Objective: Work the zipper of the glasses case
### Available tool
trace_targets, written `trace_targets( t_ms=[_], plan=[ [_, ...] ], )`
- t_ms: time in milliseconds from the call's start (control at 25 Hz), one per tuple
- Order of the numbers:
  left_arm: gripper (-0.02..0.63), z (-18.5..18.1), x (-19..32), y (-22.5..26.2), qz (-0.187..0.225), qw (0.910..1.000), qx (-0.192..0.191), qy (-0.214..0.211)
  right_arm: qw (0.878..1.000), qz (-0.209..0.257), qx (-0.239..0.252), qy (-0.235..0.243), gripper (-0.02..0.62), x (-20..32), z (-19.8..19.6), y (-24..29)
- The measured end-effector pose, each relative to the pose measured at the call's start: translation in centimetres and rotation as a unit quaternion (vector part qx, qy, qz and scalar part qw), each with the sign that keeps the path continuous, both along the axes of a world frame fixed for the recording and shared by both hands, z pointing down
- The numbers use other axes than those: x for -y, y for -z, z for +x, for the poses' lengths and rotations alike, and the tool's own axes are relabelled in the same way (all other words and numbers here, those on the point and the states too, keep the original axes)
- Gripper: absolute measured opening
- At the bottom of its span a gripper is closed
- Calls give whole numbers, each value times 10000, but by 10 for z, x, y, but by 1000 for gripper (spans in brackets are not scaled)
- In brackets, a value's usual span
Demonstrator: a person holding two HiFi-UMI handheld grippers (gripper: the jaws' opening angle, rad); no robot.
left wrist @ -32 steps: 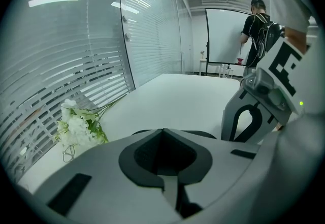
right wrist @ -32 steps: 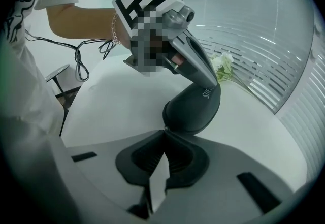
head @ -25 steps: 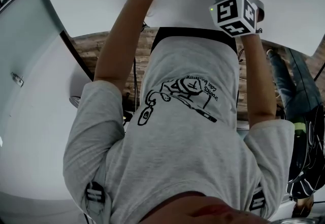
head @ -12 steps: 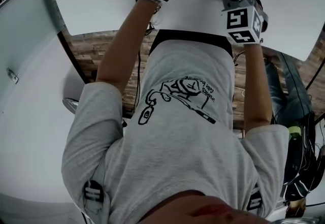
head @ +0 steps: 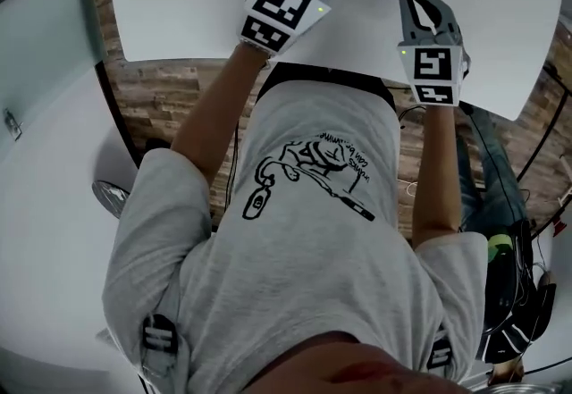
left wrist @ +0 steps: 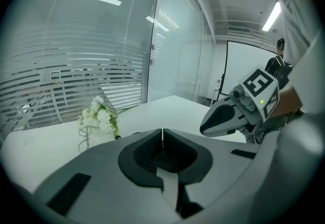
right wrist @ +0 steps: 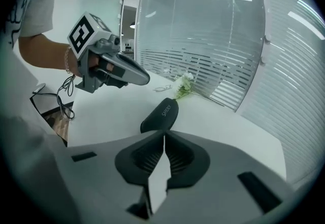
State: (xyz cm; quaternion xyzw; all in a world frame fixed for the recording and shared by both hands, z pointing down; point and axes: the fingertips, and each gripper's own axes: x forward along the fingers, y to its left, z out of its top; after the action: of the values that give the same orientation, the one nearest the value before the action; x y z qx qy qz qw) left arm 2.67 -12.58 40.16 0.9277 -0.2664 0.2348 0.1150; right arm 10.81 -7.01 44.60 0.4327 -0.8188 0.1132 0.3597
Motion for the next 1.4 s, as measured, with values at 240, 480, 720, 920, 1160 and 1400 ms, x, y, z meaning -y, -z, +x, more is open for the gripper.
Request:
trace_targets(
  t_ms=[240,480,720,920,1160,1400],
  plan=[
    [23,-13,-5,44,97,9986,-426,301,9987,223,402,-197,15,9,3,42],
    [23,-17,-29,80,96,9961,-798,366,9945,587,742,-454,8,6,13,90],
    [23,-31,-48,130,332,9911,-1165,547,9868,1017,1127,-566,8,-6,11,149],
    [23,-37,-66,178,664,9844,-1470,702,9780,1410,1412,-605,8,-21,5,202],
    [23,-45,-79,222,951,9754,-1803,837,9683,1781,1652,-578,8,-34,-3,254],
    [23,-49,-90,261,1274,9664,-2070,830,9603,2145,1717,-491,8,-47,-12,299]
  ],
)
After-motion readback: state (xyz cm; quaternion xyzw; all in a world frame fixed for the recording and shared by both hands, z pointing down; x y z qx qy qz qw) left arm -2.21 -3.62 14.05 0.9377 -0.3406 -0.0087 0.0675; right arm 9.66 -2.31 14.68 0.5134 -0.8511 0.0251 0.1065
